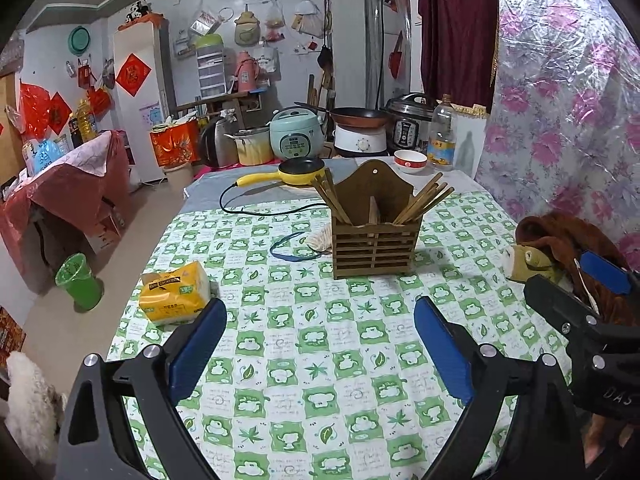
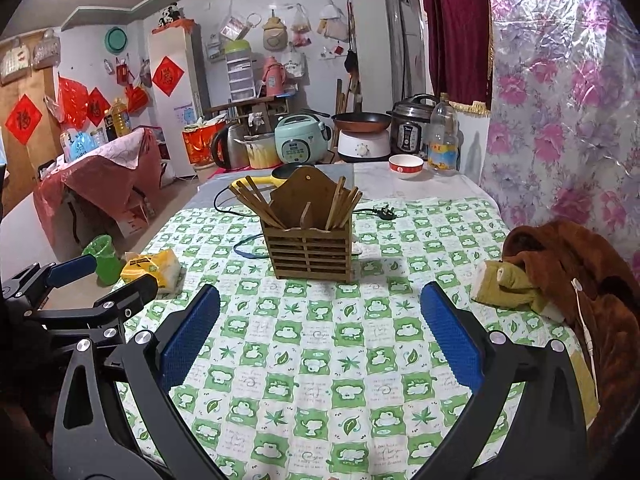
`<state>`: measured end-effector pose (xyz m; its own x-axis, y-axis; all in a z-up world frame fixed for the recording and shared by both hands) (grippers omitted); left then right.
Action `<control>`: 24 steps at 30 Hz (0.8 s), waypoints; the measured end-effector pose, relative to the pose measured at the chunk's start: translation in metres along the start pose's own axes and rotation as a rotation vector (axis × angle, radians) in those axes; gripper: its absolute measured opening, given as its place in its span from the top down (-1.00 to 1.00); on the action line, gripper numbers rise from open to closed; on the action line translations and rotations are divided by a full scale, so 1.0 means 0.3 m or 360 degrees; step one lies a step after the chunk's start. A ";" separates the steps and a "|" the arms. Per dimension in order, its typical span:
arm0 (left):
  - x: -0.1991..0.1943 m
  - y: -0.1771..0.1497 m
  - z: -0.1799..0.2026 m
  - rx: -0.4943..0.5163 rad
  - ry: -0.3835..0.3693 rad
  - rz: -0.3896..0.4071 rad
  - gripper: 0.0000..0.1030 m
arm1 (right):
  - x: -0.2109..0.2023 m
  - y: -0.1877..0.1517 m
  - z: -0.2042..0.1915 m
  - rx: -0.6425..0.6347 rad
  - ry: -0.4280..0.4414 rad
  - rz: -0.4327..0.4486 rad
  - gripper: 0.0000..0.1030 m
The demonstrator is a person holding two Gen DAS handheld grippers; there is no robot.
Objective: Organize utensils
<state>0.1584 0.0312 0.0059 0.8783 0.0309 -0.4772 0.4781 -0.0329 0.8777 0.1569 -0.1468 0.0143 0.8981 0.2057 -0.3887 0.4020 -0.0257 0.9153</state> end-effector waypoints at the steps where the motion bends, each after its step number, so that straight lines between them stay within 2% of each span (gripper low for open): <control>1: -0.001 0.001 0.001 -0.0001 -0.0002 0.0000 -0.81 | -0.001 -0.002 0.000 0.0001 0.0000 0.0001 -0.88; 24: -0.010 -0.001 0.004 -0.0014 -0.0012 -0.0001 -0.82 | -0.001 -0.016 0.003 0.0005 -0.0001 -0.0005 -0.88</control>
<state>0.1557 0.0298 0.0068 0.8779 0.0234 -0.4782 0.4787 -0.0239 0.8777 0.1548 -0.1475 0.0100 0.8970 0.2055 -0.3914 0.4051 -0.0281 0.9138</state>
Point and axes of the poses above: each gripper's, at about its wrist camera, not at the fingertips, and x roughly the way its jaws point, z to its right, y to its top, the point moved 7 cm from there along x, roughly the way its jaws point, and after that the axes turned 9 degrees about z, right-handed, at the moved point
